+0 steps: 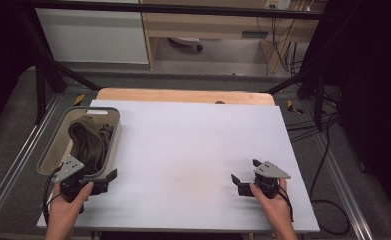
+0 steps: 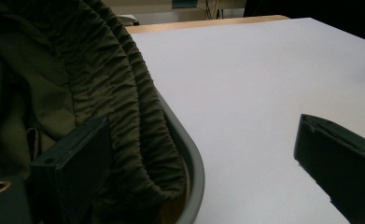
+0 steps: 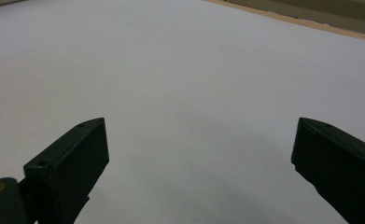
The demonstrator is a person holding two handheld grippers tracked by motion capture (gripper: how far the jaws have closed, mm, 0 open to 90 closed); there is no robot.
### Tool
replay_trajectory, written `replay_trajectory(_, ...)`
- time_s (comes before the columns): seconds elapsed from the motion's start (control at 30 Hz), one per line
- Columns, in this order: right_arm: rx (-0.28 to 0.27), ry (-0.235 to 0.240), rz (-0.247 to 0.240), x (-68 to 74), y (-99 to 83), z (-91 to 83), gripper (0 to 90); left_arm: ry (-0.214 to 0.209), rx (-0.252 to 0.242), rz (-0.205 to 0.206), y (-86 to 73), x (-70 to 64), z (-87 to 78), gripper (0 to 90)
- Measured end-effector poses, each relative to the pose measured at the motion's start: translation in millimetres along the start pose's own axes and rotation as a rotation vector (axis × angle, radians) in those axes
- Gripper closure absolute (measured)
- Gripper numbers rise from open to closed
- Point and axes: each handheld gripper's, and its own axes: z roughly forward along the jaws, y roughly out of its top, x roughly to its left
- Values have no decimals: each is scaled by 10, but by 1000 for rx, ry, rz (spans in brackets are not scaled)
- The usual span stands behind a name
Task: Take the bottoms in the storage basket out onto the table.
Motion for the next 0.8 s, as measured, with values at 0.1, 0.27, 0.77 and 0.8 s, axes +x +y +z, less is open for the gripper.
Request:
replay_trajectory(0.1, -6, -2, 7, -4, 3, -6, 48, 3, 0, -2, 0, -7, 1, 42)
replay_trajectory(0.27, 4, -6, -6, 14, 2, -10, 46, 1, -41, -17, 91, -27, -37, 48)
replay_trajectory(0.77, 24, 3, -27, 82, 24, -8, 38, 39, -6, 34, 614, 14, -116, 56)
replay_trajectory(0.8, 25, 3, -31, 84, 24, -4, 38, 47, -6, 34, 652, 41, -126, 59)
